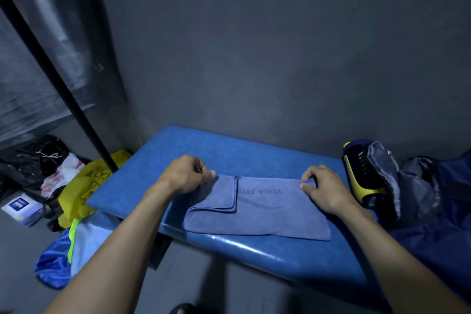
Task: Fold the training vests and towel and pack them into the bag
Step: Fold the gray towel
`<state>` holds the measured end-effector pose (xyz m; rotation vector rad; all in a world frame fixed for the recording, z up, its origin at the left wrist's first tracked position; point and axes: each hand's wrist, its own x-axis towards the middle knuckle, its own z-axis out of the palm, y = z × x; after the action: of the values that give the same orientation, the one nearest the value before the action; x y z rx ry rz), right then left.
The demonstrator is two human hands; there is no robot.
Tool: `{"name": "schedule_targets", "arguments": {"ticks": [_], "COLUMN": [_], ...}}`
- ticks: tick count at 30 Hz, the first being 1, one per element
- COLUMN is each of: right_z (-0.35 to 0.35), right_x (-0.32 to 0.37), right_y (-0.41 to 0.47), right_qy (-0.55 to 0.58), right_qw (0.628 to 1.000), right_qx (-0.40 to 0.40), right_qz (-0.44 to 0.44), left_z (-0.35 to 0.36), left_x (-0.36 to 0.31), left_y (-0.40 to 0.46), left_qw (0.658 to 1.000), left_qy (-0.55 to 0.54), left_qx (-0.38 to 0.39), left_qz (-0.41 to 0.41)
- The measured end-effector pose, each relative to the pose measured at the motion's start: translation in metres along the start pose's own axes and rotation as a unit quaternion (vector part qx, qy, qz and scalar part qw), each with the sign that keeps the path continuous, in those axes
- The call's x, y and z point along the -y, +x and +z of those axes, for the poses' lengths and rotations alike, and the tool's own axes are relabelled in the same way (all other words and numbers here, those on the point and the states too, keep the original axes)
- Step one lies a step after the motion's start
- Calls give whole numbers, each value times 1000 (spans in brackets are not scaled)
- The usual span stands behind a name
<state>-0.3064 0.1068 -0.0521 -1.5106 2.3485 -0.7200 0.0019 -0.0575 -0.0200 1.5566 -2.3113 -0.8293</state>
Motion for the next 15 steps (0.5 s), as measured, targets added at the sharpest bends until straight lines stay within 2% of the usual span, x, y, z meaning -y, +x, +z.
{"name": "schedule_targets", "arguments": {"ticks": [5, 12, 15], "right_z": [0, -2, -2], "right_x": [-1, -2, -3], "right_y": [-2, -4, -4], "right_qy": [-1, 5, 5], "right_qw": [1000, 1000, 1000], "right_qx": [-3, 6, 5], "right_qz": [0, -5, -3], "left_z": [13, 24, 17], "left_x": [3, 16, 20], "left_y": [10, 17, 22], "left_qw": [999, 999, 1000], "left_qy": [40, 7, -5], "left_qx": [1, 32, 0], "left_qz": [-24, -6, -14]}}
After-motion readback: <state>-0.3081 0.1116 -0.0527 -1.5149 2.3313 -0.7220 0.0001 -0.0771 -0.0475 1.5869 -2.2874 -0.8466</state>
